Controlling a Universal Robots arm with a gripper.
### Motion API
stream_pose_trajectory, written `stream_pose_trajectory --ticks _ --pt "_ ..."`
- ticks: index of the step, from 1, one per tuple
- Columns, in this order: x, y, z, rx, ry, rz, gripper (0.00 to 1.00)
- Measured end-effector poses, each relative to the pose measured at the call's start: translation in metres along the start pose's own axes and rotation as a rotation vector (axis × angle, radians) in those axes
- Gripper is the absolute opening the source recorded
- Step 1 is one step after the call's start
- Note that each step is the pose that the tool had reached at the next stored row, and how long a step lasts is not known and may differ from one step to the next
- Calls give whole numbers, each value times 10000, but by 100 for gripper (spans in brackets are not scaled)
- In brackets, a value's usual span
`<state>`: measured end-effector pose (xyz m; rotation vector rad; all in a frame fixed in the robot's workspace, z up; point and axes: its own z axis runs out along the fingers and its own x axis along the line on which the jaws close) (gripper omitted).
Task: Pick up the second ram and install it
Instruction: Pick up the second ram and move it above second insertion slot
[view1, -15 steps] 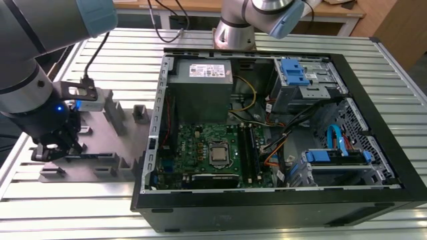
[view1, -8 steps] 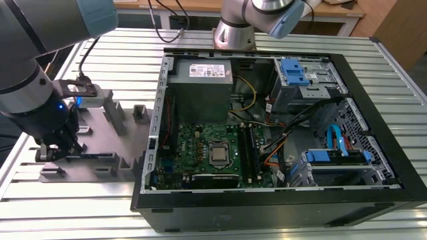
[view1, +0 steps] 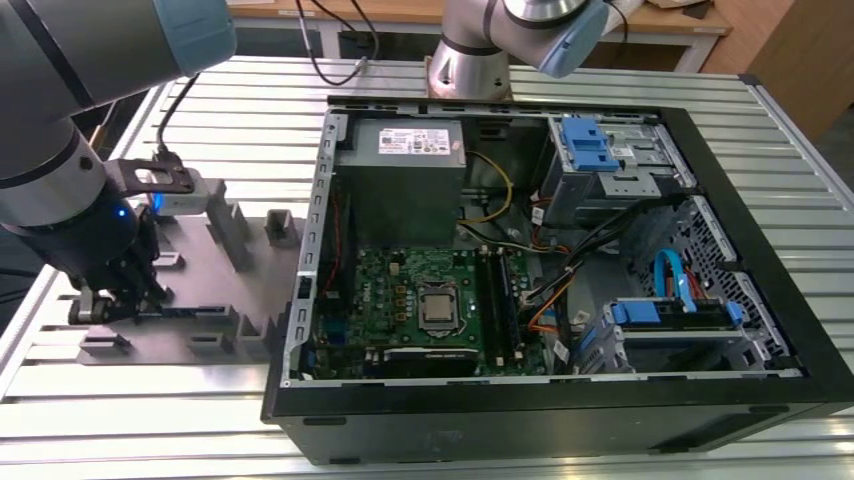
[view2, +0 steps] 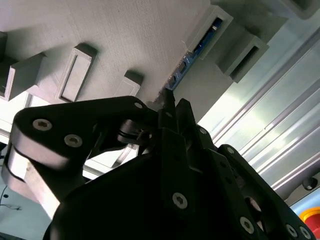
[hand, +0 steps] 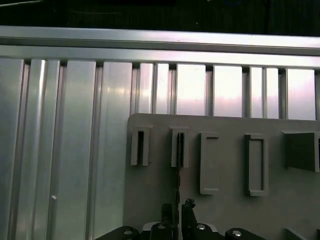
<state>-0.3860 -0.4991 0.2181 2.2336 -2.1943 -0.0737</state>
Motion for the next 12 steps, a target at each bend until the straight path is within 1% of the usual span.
stream_pose_trajectory --ticks 1,4,8,12 --pt "0 0 0 0 0 -5 21" --pt "0 -1 8 3 -3 2 21" --pt "1 -2 52 7 -9 234 21" --pt "2 -3 88 6 -15 207 21"
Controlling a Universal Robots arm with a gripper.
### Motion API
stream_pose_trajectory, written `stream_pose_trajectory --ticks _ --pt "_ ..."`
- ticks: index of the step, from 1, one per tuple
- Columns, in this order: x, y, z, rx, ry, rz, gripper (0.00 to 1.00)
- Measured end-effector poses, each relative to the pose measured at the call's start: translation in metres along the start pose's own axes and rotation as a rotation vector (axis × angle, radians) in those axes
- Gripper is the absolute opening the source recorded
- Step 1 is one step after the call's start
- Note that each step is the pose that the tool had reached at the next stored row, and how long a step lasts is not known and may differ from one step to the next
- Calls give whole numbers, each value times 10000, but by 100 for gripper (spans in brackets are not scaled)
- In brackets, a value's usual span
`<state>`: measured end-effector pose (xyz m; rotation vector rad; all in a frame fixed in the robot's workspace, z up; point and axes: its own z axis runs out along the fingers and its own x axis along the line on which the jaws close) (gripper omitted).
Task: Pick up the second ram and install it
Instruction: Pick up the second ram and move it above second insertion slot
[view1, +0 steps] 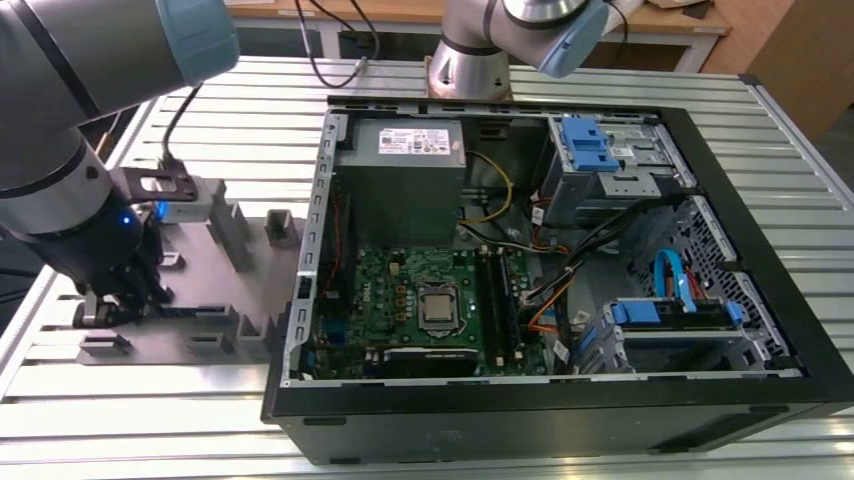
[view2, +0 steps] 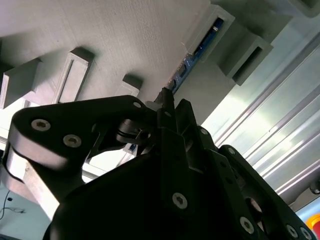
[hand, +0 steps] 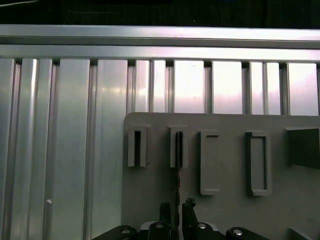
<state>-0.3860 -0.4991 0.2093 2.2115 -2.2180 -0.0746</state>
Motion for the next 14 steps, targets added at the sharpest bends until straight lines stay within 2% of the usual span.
stream_pose_trajectory --ticks 7,10,14 --pt "3 -4 95 -1 -17 -19 21" --pt "4 -5 136 -1 -50 -20 21" --pt "4 -6 147 -2 -65 -21 21"
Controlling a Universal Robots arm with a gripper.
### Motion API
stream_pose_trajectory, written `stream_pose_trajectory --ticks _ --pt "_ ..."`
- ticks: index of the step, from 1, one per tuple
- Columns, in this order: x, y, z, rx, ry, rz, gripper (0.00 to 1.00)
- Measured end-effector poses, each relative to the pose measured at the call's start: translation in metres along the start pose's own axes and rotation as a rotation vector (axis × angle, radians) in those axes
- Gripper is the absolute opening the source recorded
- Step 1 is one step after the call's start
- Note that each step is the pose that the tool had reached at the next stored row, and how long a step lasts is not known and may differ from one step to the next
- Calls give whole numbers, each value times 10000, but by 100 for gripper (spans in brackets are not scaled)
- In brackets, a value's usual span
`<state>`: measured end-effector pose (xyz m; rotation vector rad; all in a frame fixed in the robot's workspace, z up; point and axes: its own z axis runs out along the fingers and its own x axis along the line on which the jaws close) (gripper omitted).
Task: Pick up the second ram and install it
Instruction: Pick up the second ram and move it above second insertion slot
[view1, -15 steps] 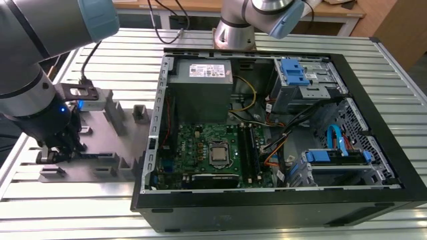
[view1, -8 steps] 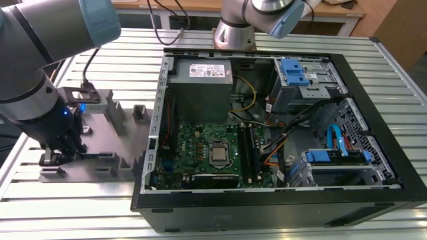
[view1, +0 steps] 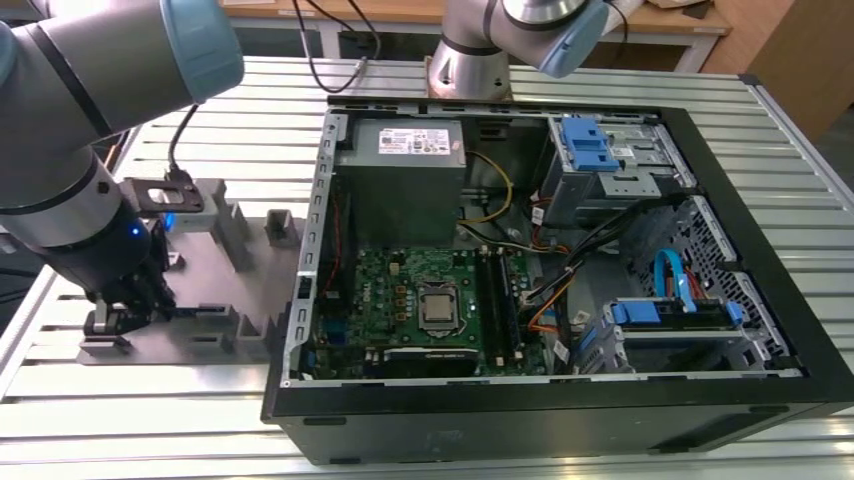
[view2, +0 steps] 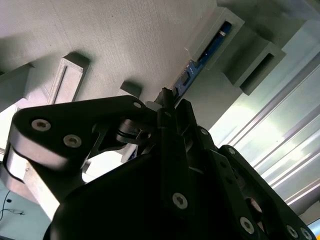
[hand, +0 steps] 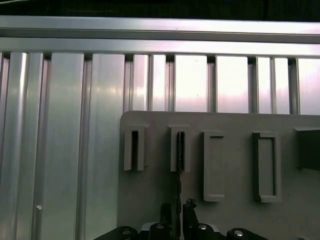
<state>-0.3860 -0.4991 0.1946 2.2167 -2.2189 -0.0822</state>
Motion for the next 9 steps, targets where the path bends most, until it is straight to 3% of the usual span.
stream_pose_trajectory --ticks 7,9 --pt "0 0 1 2 -2 0 21" --pt "0 0 1 1 -3 0 13"
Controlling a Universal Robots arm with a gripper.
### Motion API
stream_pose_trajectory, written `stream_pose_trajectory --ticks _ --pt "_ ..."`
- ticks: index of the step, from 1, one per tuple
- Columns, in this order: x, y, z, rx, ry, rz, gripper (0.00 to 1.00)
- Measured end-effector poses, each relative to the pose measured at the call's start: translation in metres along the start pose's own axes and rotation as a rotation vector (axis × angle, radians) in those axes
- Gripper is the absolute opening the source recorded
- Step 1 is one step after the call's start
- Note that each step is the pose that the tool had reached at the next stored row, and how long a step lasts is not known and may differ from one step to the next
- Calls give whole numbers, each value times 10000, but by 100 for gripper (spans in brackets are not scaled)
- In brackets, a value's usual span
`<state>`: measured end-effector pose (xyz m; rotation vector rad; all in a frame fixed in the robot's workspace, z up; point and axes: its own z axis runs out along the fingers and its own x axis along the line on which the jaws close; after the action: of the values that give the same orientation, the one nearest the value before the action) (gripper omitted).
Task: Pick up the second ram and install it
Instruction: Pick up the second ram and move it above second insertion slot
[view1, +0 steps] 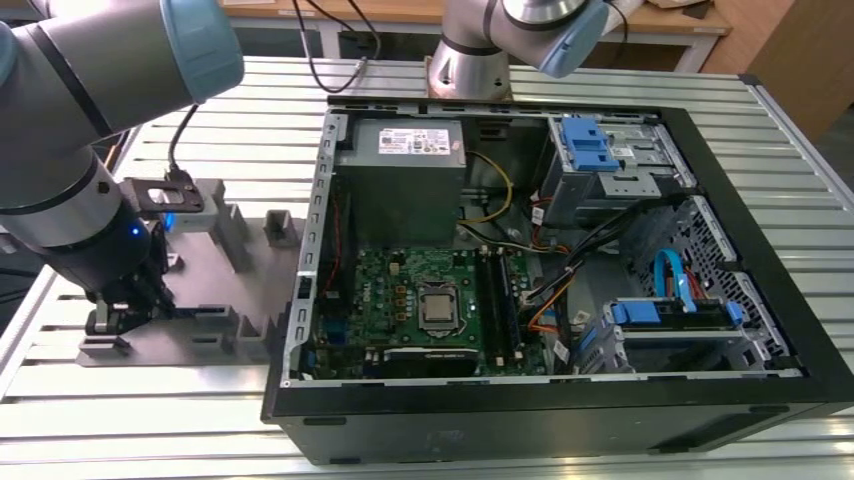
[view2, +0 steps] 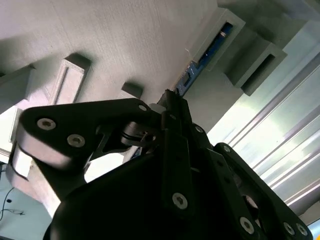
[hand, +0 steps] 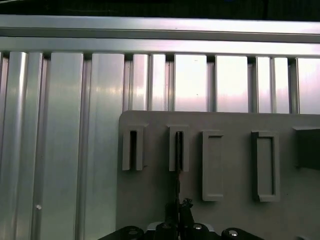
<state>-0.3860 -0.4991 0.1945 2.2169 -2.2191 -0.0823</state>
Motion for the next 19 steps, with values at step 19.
stream_pose_trajectory --ticks 19 --pt "-1 2 -41 0 -4 0 11"
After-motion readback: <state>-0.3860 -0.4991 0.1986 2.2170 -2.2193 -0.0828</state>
